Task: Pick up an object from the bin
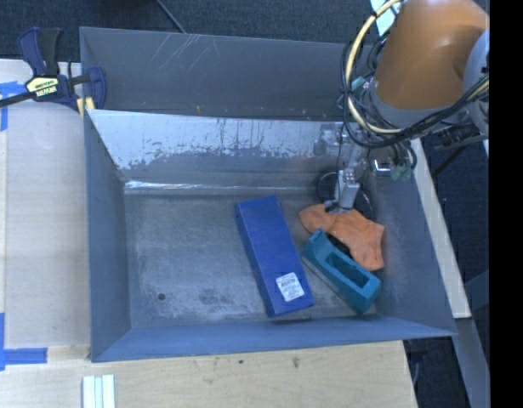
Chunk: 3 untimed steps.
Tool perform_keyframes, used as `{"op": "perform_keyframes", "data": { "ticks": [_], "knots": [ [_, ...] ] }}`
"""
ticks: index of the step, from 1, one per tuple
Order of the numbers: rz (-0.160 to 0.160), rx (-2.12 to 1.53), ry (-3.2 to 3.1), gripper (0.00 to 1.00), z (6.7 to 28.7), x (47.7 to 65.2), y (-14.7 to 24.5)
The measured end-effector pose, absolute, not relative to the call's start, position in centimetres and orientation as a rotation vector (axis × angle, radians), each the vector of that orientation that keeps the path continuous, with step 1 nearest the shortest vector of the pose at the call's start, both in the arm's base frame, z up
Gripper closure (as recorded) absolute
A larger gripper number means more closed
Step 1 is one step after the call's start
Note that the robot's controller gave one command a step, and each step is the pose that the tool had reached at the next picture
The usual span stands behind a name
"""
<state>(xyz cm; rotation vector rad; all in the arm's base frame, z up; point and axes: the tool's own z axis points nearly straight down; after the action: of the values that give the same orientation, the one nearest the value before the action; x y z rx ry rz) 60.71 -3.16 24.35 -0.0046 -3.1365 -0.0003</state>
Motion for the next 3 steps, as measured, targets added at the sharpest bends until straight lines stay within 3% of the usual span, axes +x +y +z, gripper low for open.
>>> {"op": "perform_keyframes", "data": {
  "ticks": [1,2,3],
  "knots": [
    [0.0,-0.004,-3.145,0.0,24.9,60.9,-3.2],
    [0.0,-0.102,-3.148,0.0,19.8,60.8,-3.7],
    [0.0,-0.195,-3.134,0.0,17.4,60.4,-5.0]
  ]
}}
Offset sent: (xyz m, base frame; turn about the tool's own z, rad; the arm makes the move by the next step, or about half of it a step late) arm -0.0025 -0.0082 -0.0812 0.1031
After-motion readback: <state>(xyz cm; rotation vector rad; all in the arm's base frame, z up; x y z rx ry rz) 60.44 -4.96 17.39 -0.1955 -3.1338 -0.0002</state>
